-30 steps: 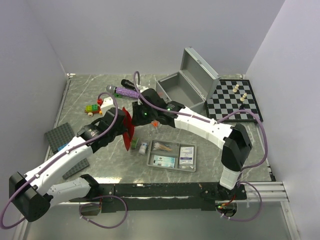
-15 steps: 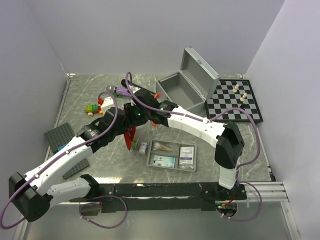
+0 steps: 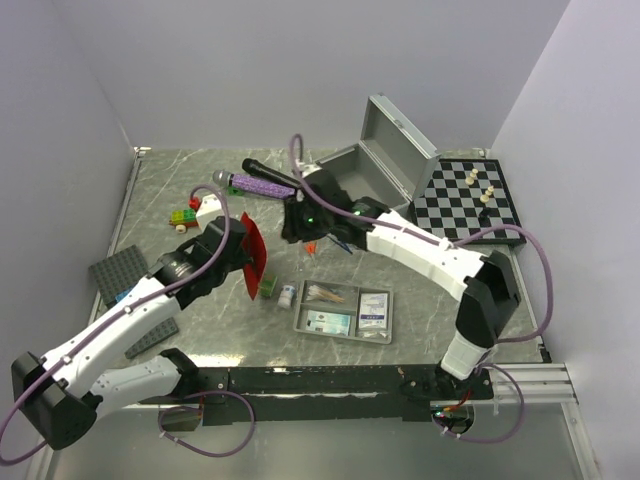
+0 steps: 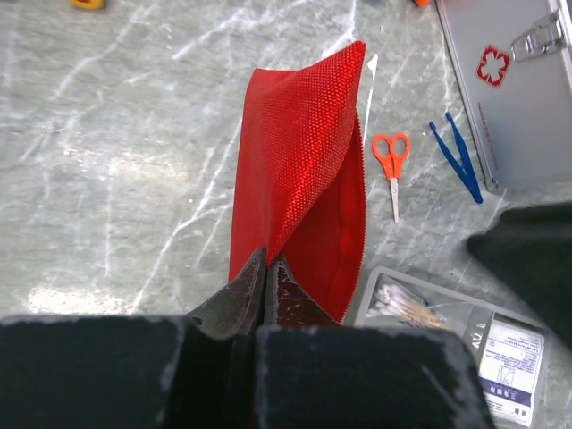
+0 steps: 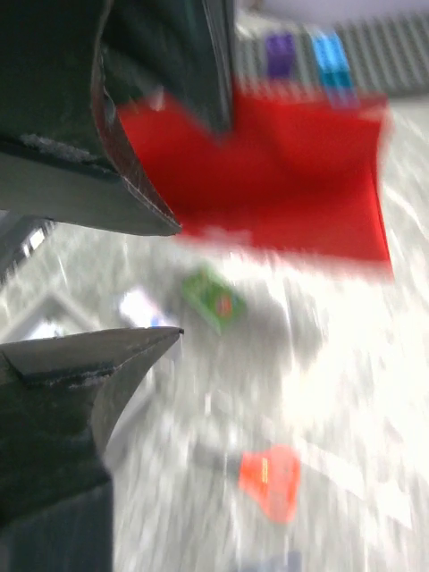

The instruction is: Organize the medicine kit

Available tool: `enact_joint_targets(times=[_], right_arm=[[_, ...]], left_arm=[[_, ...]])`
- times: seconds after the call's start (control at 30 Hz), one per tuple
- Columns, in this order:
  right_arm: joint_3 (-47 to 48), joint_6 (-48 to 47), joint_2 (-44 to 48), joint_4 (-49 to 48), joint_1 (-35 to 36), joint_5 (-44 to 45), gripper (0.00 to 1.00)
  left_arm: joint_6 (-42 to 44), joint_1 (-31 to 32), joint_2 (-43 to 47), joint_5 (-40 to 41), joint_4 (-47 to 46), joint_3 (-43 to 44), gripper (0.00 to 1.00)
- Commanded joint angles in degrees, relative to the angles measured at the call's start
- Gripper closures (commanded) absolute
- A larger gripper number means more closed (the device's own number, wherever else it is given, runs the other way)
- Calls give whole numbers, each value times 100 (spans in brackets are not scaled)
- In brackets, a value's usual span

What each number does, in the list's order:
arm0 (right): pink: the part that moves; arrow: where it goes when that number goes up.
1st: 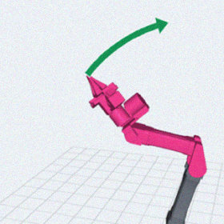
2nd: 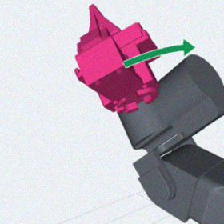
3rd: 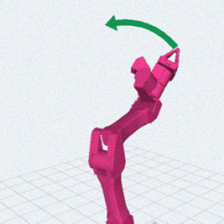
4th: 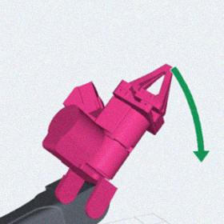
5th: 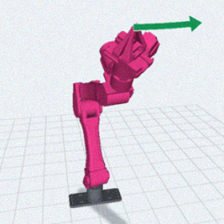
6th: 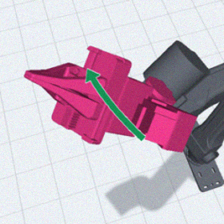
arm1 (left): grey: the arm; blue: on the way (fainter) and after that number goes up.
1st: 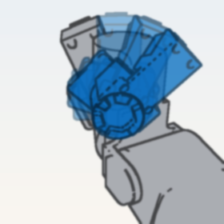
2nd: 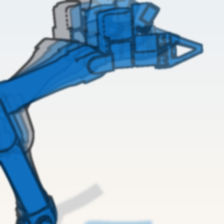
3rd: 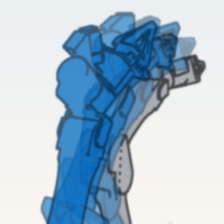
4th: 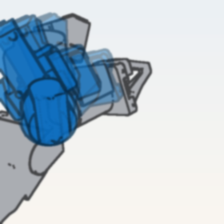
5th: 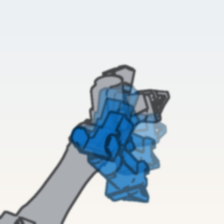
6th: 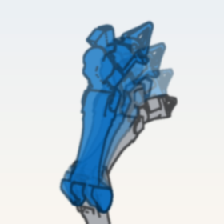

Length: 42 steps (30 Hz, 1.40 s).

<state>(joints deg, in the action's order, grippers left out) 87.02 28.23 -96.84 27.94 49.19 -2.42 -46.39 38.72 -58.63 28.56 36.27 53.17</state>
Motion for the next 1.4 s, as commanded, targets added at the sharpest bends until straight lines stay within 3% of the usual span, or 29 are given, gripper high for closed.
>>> enact_joint_targets(times=[0.0, 0.23, 0.5, 1.37], right_arm=[[-484, -475, 148, -70, -383, 601, 54], [-108, -757, -844, -26, -559, 1076, 66], [693, -1161, -2040, 62, -656, 1410, 71], [957, -1223, -2779, -17, -779, 1182, 71]], left_arm=[[-63, 4, 413, 405, 108, 27, 99], [-204, 13, 669, 449, 319, -175, 99], [-204, 4, 959, 554, 433, -324, 99], [-151, -5, 757, 440, 222, -509, 99]])
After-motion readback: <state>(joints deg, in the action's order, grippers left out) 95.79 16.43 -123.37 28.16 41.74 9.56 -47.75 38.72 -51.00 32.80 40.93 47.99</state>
